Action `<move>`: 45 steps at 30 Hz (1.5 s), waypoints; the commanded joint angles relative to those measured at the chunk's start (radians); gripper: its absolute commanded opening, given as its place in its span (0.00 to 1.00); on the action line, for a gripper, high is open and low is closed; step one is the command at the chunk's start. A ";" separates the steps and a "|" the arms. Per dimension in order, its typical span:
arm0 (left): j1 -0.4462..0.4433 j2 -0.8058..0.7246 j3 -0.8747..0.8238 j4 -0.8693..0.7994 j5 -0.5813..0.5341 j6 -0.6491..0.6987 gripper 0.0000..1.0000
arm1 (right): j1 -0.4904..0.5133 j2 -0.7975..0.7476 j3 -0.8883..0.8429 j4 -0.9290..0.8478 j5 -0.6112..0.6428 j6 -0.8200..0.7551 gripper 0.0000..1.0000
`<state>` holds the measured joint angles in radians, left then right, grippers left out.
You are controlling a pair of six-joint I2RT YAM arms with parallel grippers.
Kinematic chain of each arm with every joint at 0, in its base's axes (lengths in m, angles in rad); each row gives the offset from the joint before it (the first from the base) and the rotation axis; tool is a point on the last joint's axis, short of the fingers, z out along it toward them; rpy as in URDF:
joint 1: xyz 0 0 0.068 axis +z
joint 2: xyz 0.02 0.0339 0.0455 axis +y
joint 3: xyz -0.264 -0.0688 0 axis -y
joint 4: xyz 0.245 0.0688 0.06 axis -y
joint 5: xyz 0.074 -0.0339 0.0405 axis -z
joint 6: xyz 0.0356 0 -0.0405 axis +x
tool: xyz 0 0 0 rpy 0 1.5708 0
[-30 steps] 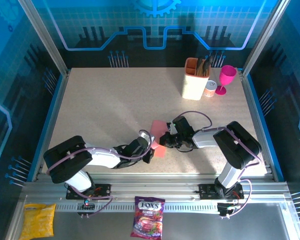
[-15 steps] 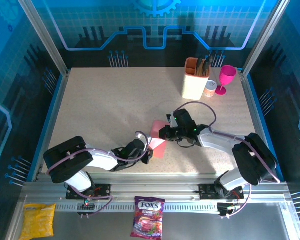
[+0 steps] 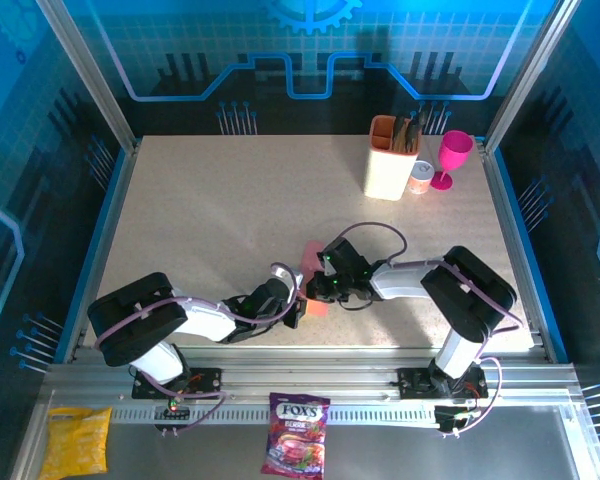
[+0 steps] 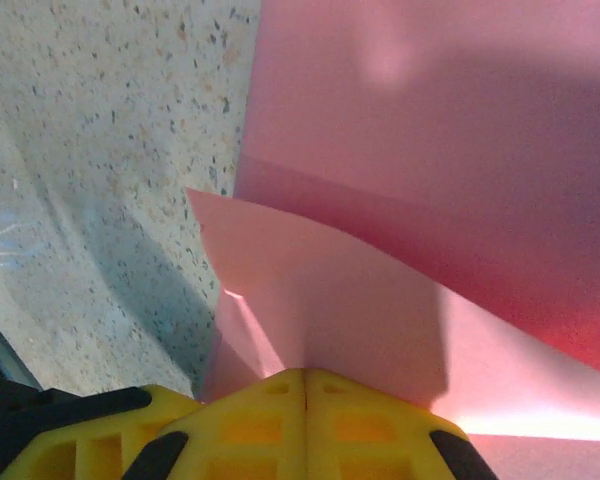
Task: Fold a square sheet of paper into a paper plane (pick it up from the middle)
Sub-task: Fold the triangle a second time at the center of the table.
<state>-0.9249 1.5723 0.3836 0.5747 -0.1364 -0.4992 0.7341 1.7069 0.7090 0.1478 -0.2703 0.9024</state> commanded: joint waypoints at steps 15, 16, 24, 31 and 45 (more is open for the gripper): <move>0.006 0.074 -0.020 -0.124 0.016 -0.039 0.00 | -0.199 -0.003 -0.018 -0.088 -0.004 -0.093 0.00; 0.006 0.068 -0.020 -0.126 0.019 -0.039 0.00 | -0.207 0.004 -0.019 -0.090 -0.006 -0.098 0.00; 0.007 -0.066 0.029 -0.235 0.035 -0.013 0.00 | -0.239 0.024 -0.072 -0.049 -0.013 -0.087 0.00; 0.084 -0.165 0.181 -0.366 0.121 0.013 0.00 | -0.237 0.022 -0.092 -0.041 -0.019 -0.090 0.00; 0.178 0.074 0.366 -0.379 0.198 0.124 0.00 | -0.237 0.024 -0.102 -0.035 -0.022 -0.093 0.00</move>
<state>-0.7681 1.6070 0.7204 0.2188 0.0357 -0.4179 0.5137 1.6981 0.6487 0.2050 -0.3714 0.8330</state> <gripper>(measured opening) 0.051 0.061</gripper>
